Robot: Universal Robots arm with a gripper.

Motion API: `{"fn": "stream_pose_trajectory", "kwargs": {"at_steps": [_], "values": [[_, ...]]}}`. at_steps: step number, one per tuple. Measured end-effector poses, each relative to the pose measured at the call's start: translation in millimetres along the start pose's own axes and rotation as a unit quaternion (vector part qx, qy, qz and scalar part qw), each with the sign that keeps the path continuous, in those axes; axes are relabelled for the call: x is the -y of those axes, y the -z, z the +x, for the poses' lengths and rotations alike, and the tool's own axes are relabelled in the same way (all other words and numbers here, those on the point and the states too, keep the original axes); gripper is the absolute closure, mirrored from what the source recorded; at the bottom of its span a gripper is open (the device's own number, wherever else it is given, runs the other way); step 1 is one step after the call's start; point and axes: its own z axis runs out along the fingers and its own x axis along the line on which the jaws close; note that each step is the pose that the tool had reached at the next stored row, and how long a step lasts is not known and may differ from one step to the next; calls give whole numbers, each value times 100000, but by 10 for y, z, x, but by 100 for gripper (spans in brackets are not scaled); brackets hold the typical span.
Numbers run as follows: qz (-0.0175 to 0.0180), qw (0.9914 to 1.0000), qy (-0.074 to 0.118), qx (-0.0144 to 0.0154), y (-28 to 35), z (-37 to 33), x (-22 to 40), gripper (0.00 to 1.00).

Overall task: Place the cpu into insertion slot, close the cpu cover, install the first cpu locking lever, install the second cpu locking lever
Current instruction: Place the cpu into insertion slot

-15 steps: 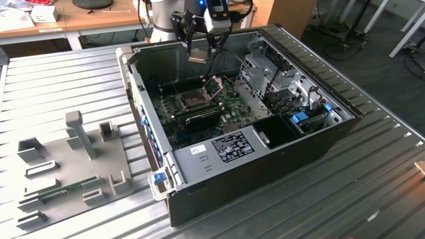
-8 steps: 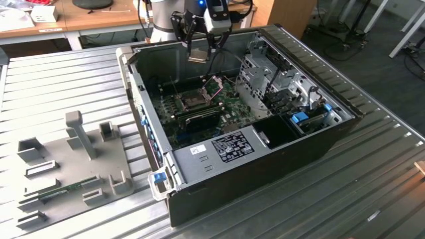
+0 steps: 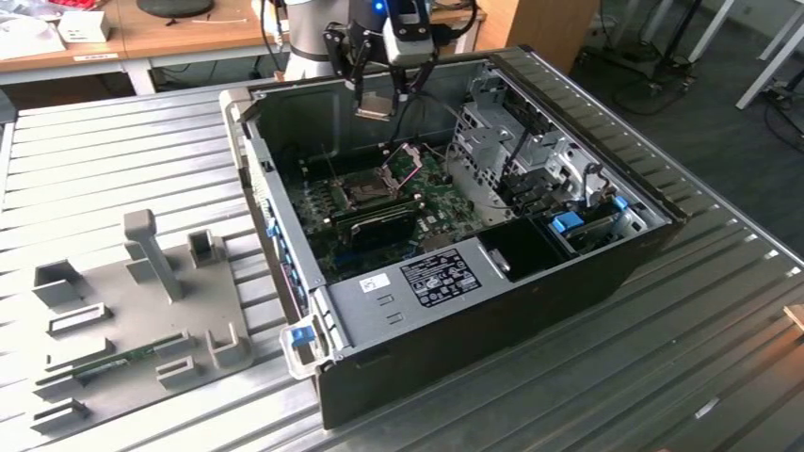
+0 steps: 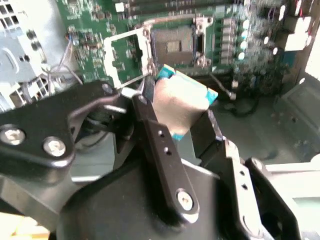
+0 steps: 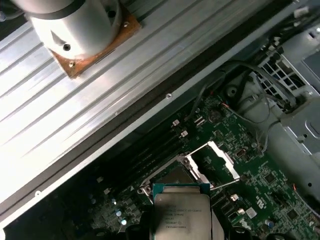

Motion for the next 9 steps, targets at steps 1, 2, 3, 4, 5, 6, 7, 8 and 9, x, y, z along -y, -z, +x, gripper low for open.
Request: {"fn": "stream_pose_trajectory", "kwargs": {"at_steps": [1, 2, 3, 4, 5, 6, 7, 8, 9], "values": [[-21, 99995, -978, 88, -6, 0, 0, 46], [-37, 99982, -1872, 167, -10, 0, 1, 46], [-53, 99961, -2769, 245, -15, 0, 1, 46], [-68, 99933, -3658, 326, -20, -1, 2, 46], [-86, 99895, -4560, 406, -25, -1, 2, 46], [-105, 99850, -5445, 484, -30, -1, 3, 46], [-120, 99797, -6348, 562, -35, -1, 3, 46], [-139, 99736, -7238, 642, -40, -1, 3, 46], [-155, 99660, -8211, 729, -45, -1, 4, 46]]}}
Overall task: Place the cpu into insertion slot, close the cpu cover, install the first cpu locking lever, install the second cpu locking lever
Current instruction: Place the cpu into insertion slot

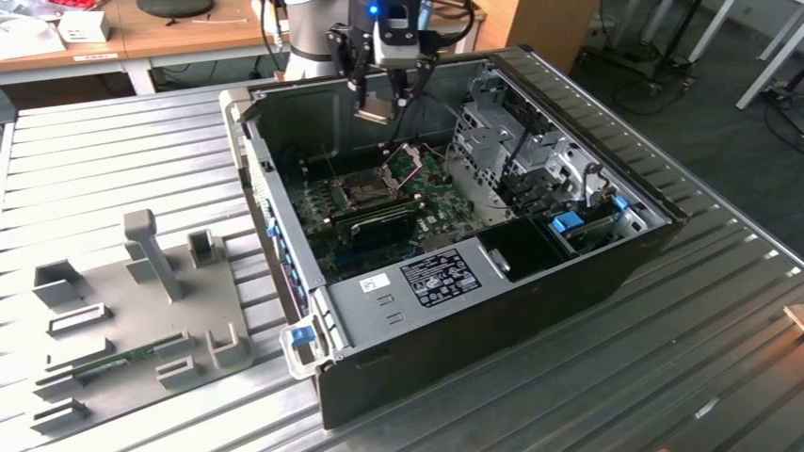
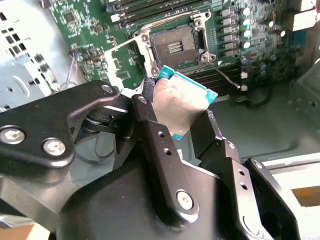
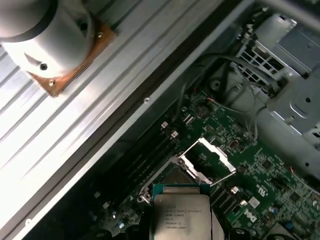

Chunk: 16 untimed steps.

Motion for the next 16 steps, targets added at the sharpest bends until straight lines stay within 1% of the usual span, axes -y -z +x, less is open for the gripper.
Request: {"fn": "stream_pose_trajectory", "kwargs": {"at_steps": [2, 4, 6, 8, 10, 12, 14, 16], "values": [[-36, 99984, -1789, 159, -8, 0, 1, 46], [-68, 99935, -3578, 318, -16, 0, 1, 46], [-98, 99855, -5366, 479, -23, -1, 2, 46], [-134, 99736, -7237, 645, -29, -1, 3, 46], [-169, 99588, -9027, 804, -35, -1, 3, 46], [-203, 99409, -10810, 962, -41, -1, 4, 46], [-237, 99198, -12587, 1120, -46, -1, 4, 46], [-276, 98947, -14417, 1281, -52, -1, 5, 46]]}}
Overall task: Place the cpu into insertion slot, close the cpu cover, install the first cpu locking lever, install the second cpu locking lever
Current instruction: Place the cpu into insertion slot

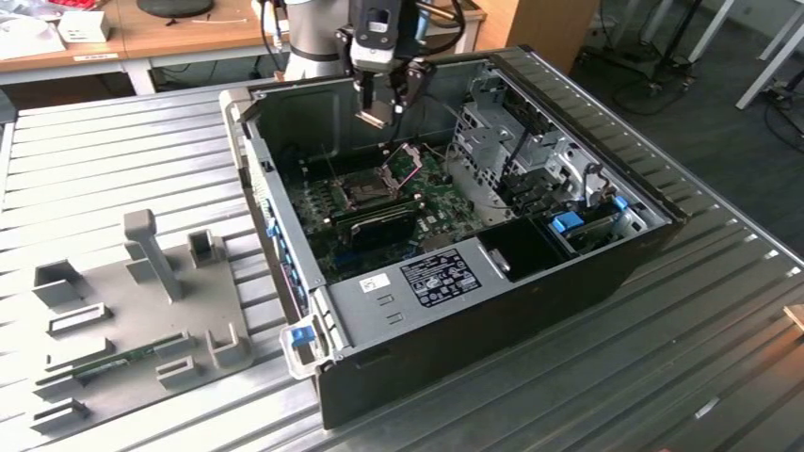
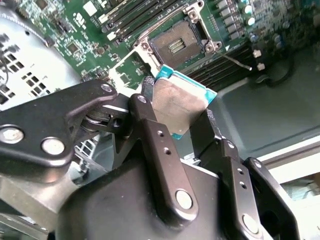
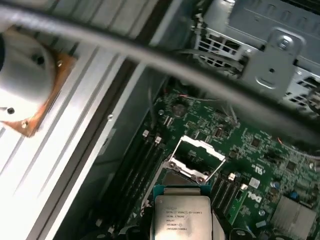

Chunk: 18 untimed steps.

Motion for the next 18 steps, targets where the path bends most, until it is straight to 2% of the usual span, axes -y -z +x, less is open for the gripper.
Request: {"fn": "stream_pose_trajectory", "kwargs": {"at_steps": [4, 7, 10, 13, 14, 15, 16, 18], "values": [[-64, 99934, -3629, 326, -9, 0, 1, 46], [-113, 99799, -6318, 566, -16, 0, 1, 46], [-165, 99586, -9049, 807, -22, 0, 2, 46], [-213, 99305, -11718, 1048, -28, 0, 2, 46], [-230, 99188, -12664, 1131, -30, 0, 2, 46], [-289, 98754, -15674, 1398, -36, 0, 3, 46], [-330, 98378, -17862, 1595, -41, -1, 3, 46], [-365, 98024, -19698, 1758, -44, -1, 4, 46]]}}
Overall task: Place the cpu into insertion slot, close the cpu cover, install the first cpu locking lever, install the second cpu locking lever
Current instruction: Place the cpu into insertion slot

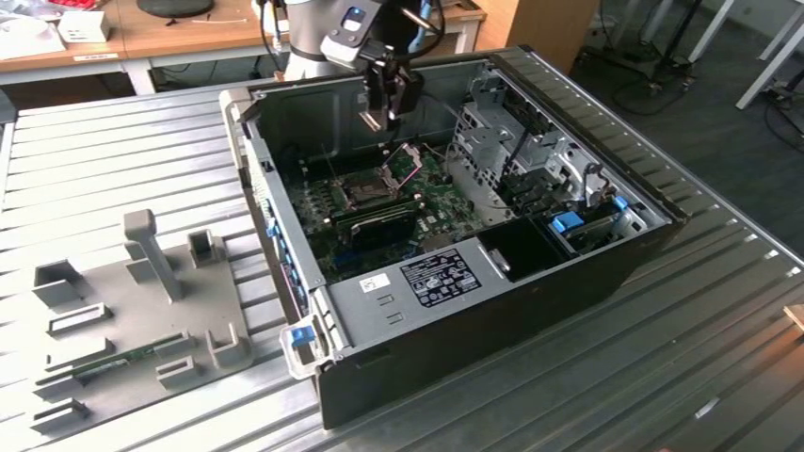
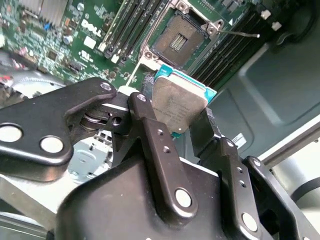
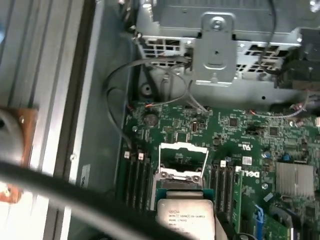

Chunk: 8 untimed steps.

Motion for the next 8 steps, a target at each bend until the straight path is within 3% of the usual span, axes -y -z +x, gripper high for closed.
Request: {"fn": "stream_pose_trajectory", "kwargs": {"at_steps": [2, 8], "values": [[-17, 99992, -1282, 114, 0, 0, 2, 46], [-26, 99991, -1359, 127, -2, 0, 6, 46]]}}
